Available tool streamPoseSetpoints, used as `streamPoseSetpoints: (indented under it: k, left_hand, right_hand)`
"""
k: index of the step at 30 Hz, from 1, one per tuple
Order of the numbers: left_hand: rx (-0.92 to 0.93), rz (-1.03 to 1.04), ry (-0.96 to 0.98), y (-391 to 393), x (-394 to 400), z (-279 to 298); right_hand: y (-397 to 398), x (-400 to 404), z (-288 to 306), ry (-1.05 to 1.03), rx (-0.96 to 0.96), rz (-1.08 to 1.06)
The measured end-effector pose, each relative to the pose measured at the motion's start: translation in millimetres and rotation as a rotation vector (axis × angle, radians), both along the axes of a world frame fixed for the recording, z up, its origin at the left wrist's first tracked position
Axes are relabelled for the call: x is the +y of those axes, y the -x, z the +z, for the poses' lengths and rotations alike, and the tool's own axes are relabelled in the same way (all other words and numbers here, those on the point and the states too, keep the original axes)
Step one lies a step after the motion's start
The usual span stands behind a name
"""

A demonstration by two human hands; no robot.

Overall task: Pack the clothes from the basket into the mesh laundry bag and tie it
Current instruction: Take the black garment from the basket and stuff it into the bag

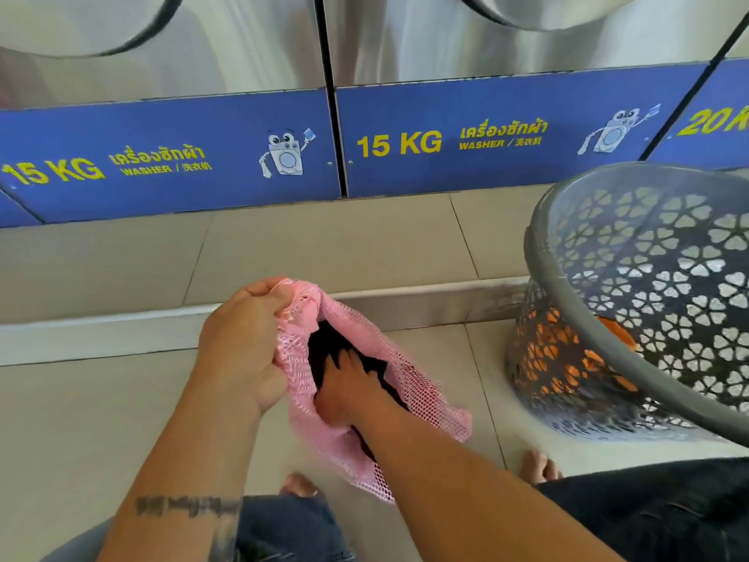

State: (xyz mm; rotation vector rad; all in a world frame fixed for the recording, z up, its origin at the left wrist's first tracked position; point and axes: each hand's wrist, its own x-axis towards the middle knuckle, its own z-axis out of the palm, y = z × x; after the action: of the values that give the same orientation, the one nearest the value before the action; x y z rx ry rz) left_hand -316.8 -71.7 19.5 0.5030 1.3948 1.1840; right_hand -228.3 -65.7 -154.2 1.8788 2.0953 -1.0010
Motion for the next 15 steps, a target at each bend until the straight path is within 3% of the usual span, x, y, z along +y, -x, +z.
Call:
streamPoseSetpoints:
  k: [5, 8, 11, 15]
  left_hand:
    - [0.054, 0.012, -0.01, 0.5, 7.2, -0.5]
    - [0.11, 0.019, -0.018, -5.7, 10.0, 0.0]
    - [0.146, 0.027, -0.019, -14.4, 8.0, 0.4]
    - [0.184, 0.049, -0.022, -19.6, -1.7, 4.4]
  right_hand:
    - [-24.4, 28.1, 21.0, 0.16, -0.448, 0.107]
    - [-44.5, 28.8, 29.3, 0.172, -0.586, 0.096]
    - [-62.5, 13.8, 28.5, 0.088, -0.462, 0.04]
    - [-78.4, -29.4, 27.0, -0.156, -0.15, 0.046]
